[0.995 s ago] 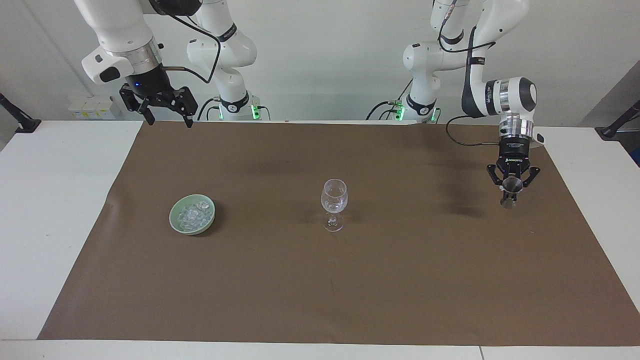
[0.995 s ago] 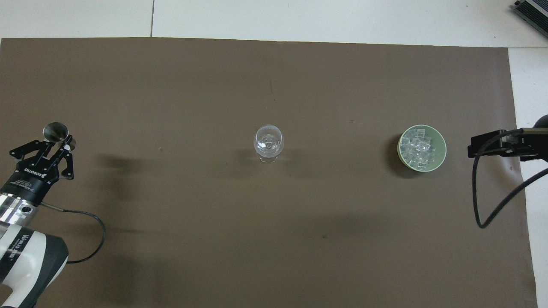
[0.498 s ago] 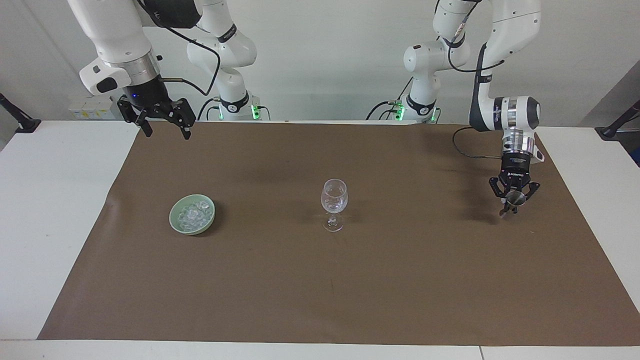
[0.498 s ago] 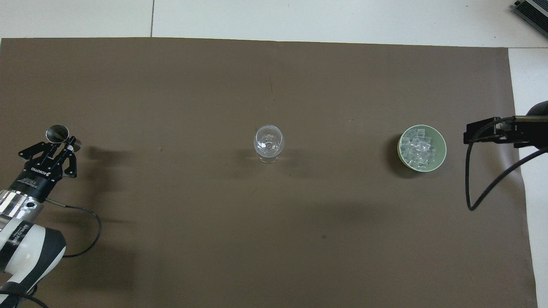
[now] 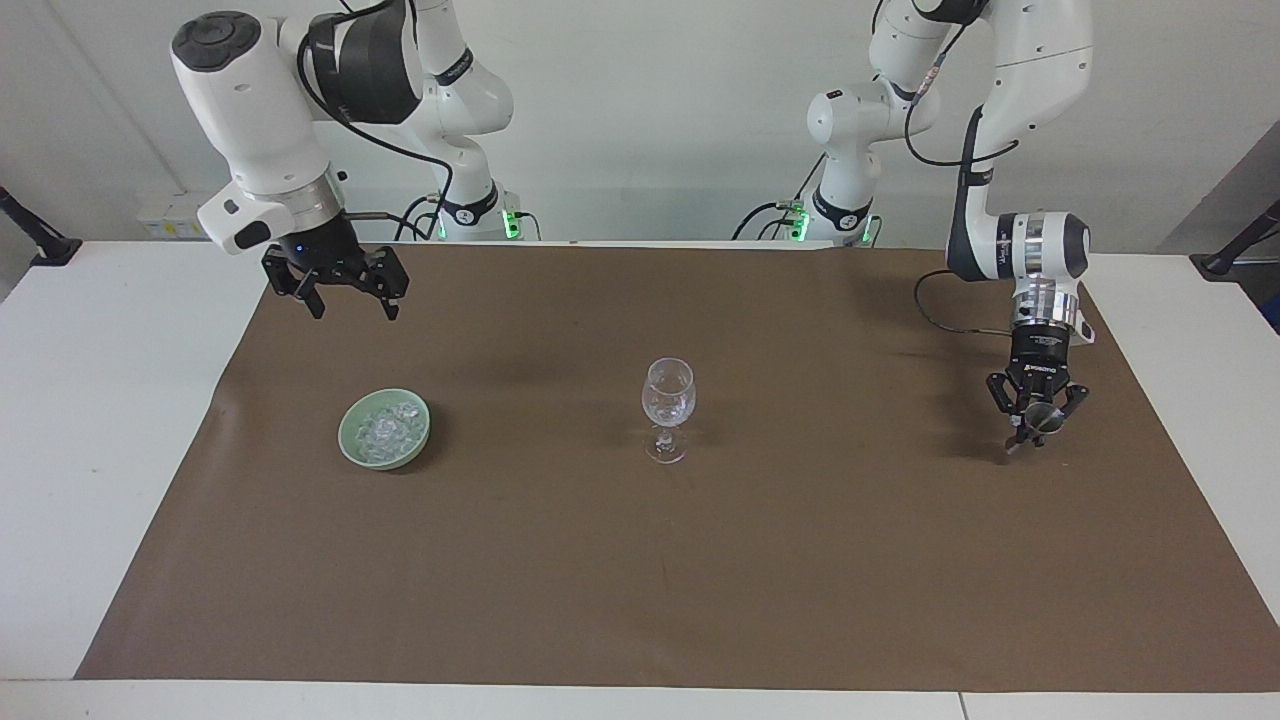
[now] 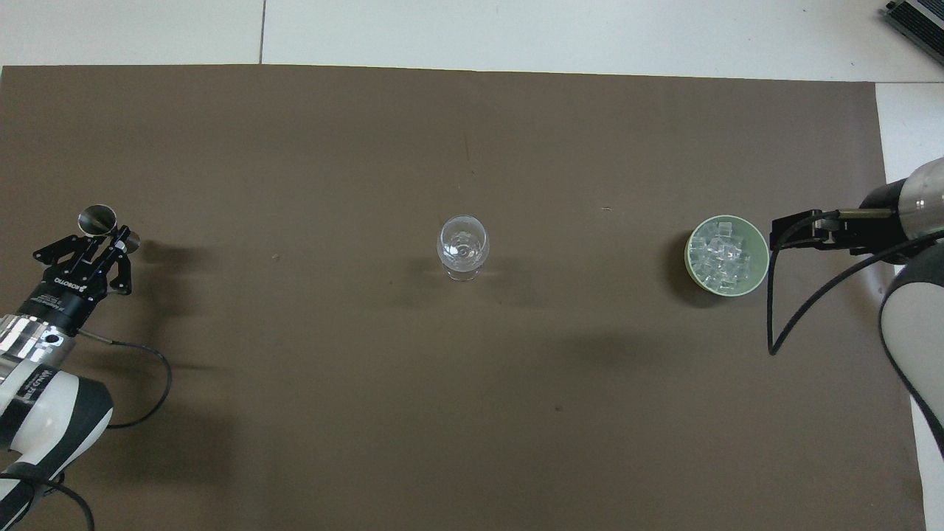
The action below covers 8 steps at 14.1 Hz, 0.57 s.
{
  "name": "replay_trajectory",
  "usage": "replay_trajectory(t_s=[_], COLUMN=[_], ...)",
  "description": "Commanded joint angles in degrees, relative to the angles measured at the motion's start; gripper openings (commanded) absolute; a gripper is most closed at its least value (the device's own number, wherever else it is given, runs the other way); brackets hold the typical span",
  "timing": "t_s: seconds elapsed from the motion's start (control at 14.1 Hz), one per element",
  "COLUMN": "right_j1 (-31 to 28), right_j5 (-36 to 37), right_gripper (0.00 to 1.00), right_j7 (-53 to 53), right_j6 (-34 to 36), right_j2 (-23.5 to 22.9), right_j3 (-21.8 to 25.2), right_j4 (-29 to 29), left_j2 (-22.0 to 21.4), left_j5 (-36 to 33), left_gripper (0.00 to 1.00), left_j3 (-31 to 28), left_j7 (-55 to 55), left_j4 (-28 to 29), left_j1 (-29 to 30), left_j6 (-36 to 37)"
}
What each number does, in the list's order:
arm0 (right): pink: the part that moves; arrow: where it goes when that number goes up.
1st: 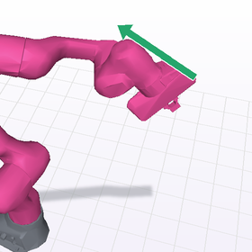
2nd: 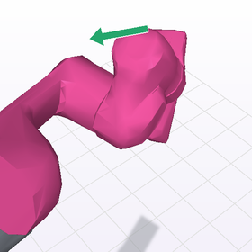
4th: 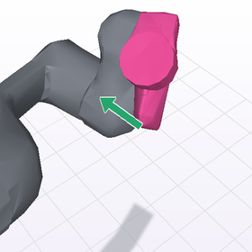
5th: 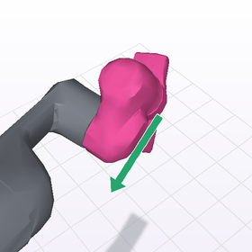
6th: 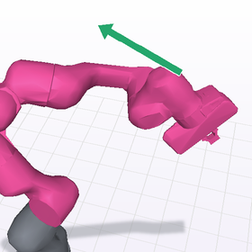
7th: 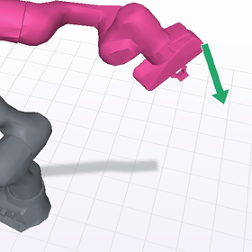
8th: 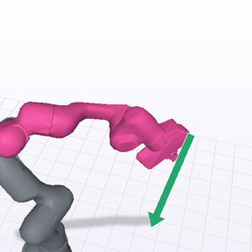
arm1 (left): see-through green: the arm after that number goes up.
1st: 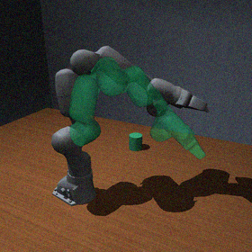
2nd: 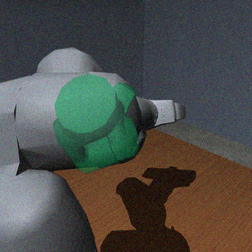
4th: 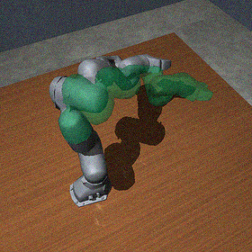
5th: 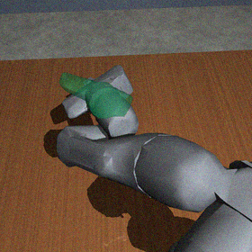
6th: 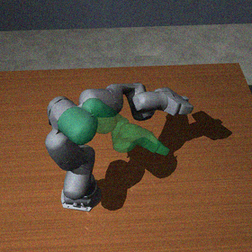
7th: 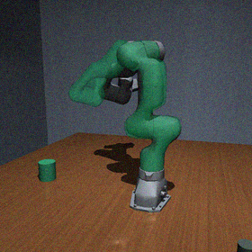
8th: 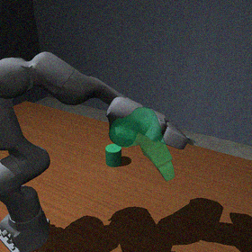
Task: Pour wine and add ice with both arms
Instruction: 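Move the right gripper down into the green ice cup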
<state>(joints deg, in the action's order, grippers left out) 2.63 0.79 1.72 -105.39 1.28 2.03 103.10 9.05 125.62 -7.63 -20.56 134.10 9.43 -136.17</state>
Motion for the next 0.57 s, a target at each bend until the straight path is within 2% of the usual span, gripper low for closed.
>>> replay_trajectory(t_s=[0.0,0.21,0.5], right_j1=[-1.57,-1.93,-2.63], right_j5=[-0.97,-0.97,-0.97], right_gripper=[1.00,1.00,1.00], right_j7=[-2.85,-6.54,-9.45], right_j6=[-6.65,-14.73,-23.97], right_j2=[0.30,-1.80,-2.42], right_j3=[-0.63,-0.10,1.04], right_j4=[5.25,9.91,16.77], left_j2=[2.63,4.13,5.18], left_j5=[0.42,0.68,0.86], left_gripper=[0.00,0.00,0.00], left_j3=[0.42,0.42,0.42], left_j7=[-2.38,-2.73,-2.65], left_j4=[-2.26,-2.71,-3.85], left_j1=[0.94,1.11,1.11], left_j6=[2.05,3.98,4.07])
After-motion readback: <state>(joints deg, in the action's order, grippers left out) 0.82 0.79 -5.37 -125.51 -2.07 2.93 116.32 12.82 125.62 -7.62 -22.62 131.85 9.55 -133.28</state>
